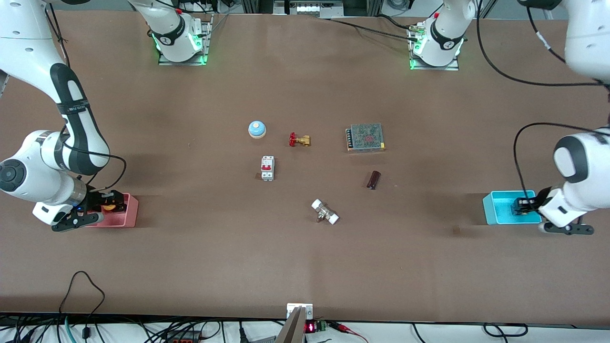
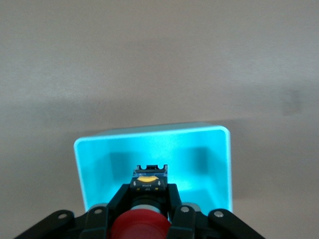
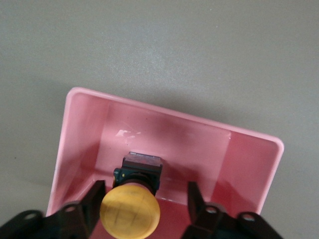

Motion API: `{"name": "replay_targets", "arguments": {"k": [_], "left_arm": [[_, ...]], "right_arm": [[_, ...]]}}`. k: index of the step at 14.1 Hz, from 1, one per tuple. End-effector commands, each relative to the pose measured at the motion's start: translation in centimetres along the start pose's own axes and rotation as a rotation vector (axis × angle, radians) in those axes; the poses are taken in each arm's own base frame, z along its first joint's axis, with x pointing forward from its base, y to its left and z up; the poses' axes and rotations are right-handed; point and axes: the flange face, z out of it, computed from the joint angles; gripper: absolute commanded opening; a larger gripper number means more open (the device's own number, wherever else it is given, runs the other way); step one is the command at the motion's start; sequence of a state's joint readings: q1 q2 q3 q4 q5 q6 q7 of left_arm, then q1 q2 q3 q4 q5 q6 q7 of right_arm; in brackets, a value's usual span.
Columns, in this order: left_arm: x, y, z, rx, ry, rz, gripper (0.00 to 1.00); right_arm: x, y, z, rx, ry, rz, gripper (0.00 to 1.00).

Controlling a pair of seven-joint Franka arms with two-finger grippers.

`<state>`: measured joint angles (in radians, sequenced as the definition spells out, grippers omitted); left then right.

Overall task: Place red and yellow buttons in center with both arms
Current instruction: 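Lift the yellow button with the right gripper while the left gripper lifts the red button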

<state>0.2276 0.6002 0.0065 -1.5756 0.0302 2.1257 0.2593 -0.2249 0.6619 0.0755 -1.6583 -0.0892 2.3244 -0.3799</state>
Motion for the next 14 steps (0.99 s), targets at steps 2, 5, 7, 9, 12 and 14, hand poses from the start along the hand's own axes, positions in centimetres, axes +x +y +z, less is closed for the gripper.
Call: {"name": "replay_targets", "arguments": {"k": [2,5,7,9,12,14], "left_arm": [[0.0,5.8,-5.9,-0.005,-0.085,0.041,0.33],[0.0,12.9,-7.1,0.022,-0.140,-0.001,0.33],[-0.4,18.2,-6.2,0.029,-0.192,0.015,0.33],[-1.4,25.2,-5.1,0.040,-0.217,0.030,0.33],[-3.1,31.9,-3.8,0.062,-0.234,-0.009,0.34],[-4.3,34.2,-1.7,0.050,-0.222,-0.043,0.34]], "right_arm": [[-0.4,0.1,0.0,-0.001,-0.001,-0.018,0.52],[-0.3,-0.1,-0.1,-0.002,-0.001,-0.022,0.41],[-0.3,-0.1,0.0,-0.002,-0.003,-0.022,0.38],[-0.3,-0.2,0.0,-0.002,-0.001,-0.023,0.34],[-0.2,-0.2,-0.3,-0.005,0.001,-0.024,0.33],[-0.1,-0.2,-1.7,-0.011,0.007,-0.051,0.32]]}}
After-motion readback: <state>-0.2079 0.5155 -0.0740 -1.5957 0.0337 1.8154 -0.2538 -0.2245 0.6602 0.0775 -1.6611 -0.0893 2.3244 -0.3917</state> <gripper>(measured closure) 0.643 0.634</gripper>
